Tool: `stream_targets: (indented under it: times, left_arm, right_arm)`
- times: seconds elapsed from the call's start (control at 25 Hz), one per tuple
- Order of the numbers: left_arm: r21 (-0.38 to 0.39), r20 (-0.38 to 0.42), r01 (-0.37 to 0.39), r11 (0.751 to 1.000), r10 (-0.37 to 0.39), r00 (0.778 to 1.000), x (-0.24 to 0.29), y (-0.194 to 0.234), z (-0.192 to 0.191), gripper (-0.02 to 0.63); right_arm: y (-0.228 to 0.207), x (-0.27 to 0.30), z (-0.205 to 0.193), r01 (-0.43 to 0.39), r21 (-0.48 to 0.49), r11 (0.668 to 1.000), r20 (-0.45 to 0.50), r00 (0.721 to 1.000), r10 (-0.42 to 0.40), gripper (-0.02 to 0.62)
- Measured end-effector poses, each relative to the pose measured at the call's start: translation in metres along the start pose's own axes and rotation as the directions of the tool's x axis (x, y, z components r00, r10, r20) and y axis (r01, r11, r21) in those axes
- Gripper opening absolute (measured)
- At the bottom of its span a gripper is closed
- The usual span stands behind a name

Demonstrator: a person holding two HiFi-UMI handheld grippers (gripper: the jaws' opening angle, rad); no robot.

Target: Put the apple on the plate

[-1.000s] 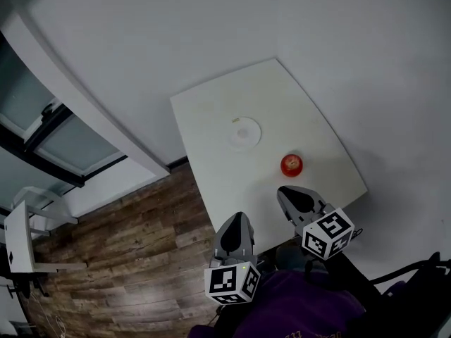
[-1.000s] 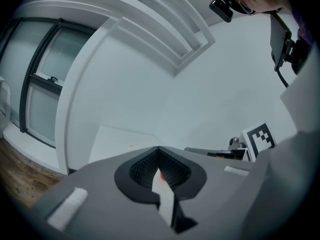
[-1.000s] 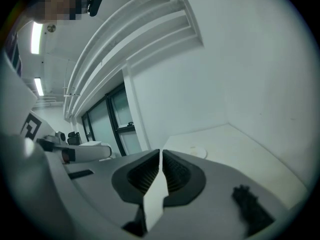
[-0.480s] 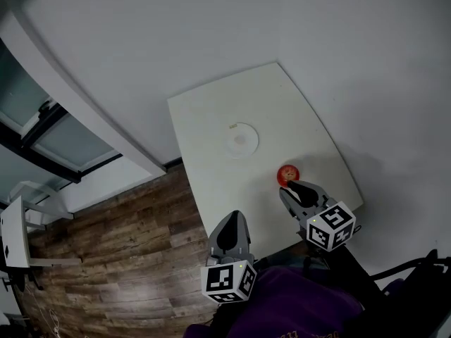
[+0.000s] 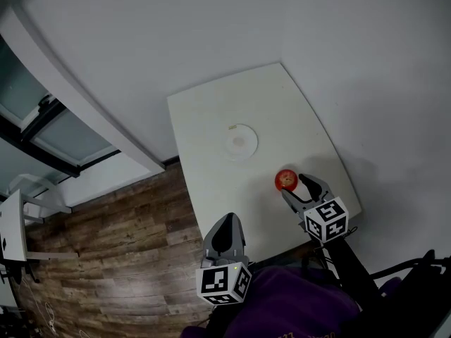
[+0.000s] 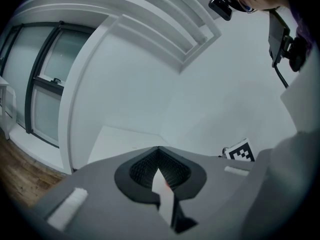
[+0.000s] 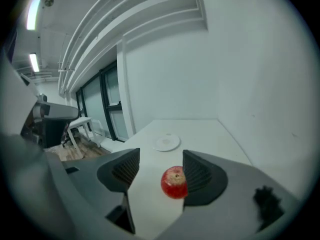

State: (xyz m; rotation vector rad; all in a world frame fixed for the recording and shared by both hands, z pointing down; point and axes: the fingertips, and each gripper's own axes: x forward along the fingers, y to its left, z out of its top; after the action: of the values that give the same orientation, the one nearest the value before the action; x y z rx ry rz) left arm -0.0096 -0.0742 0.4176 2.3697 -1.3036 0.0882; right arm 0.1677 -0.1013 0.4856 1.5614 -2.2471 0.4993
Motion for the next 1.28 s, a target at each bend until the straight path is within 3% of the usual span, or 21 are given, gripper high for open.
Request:
stream_targets:
  times: [0.44, 1.08, 1.28]
  left_arm:
    - [0.014, -0.01, -0.027, 1.0, 0.027, 1.0, -0.008, 0.005, 0.005, 0.007]
    - [0.019, -0.018, -0.041, 0.999, 0.042, 0.999, -0.012, 0.004, 0.003, 0.008]
    - [0.017, -0.023, -0.057, 0.998, 0.057, 0.998, 0.011, 0.011, 0.0, 0.008]
  right_arm:
    - [-0.014, 0.022, -0.038, 0.032, -0.061, 0.998, -0.122, 0.992, -0.04, 0.346]
    - [-0.017, 0.038, -0.073, -0.012, -0.096, 0.995, -0.24, 0.971, -0.011, 0.366]
    - [-0.028, 0.062, -0.081, -0.037, -0.104, 0.994, -0.272, 0.962, 0.007, 0.366]
